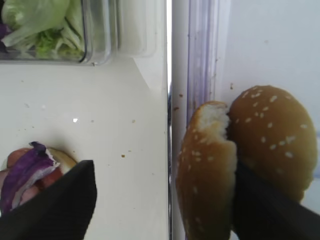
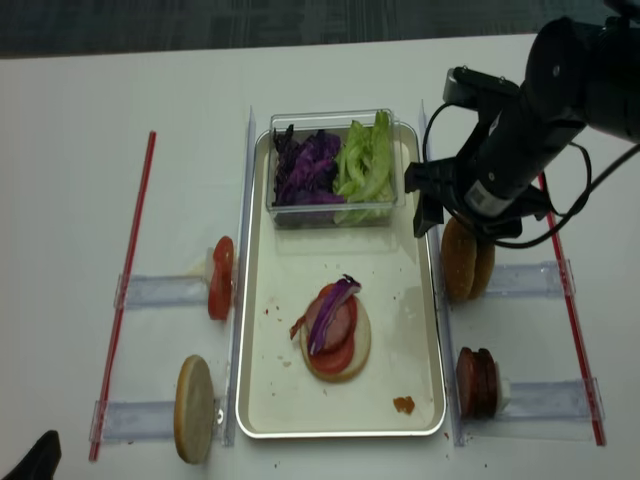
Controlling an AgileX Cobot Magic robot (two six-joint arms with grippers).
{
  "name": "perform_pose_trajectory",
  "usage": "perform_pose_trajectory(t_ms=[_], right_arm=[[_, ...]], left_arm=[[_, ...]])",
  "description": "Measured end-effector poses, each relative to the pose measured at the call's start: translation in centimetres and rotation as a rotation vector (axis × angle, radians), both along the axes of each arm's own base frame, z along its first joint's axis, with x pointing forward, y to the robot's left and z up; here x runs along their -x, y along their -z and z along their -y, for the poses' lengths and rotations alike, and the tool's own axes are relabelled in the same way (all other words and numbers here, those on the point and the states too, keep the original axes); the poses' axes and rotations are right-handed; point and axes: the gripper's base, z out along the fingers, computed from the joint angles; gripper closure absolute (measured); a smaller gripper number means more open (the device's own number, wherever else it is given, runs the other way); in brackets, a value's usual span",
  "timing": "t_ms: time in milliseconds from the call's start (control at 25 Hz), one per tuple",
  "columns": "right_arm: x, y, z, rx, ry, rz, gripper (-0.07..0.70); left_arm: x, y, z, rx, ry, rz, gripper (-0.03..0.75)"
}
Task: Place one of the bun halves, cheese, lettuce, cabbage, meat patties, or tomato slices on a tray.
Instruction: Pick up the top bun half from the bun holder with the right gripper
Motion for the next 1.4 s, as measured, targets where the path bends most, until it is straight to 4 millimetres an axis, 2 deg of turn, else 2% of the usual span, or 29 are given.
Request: perform_pose_trajectory(t_ms=[560,800,1200,1400], right_arm=[[-0.13,0.40,-0.07,0.002,-0.007,-0.009,0.099],[-0.06,0.41,-0.04,0.005,-0.012,-0.015,0.268],[0.10,0.45,0.02,0.013,-0.022,-0.030,0.428],[0.11,0.45,0.02,0.013,-0.022,-0.031,0.474]], left_arm=[[0.00,0.00,0.00,0.000,0.000,0.000,0.247],[0.00,0.00,0.00,0.000,0.000,0.000,0.247],[0.00,0.00,0.00,0.000,0.000,0.000,0.247],[0.00,0.00,0.00,0.000,0.000,0.000,0.247]])
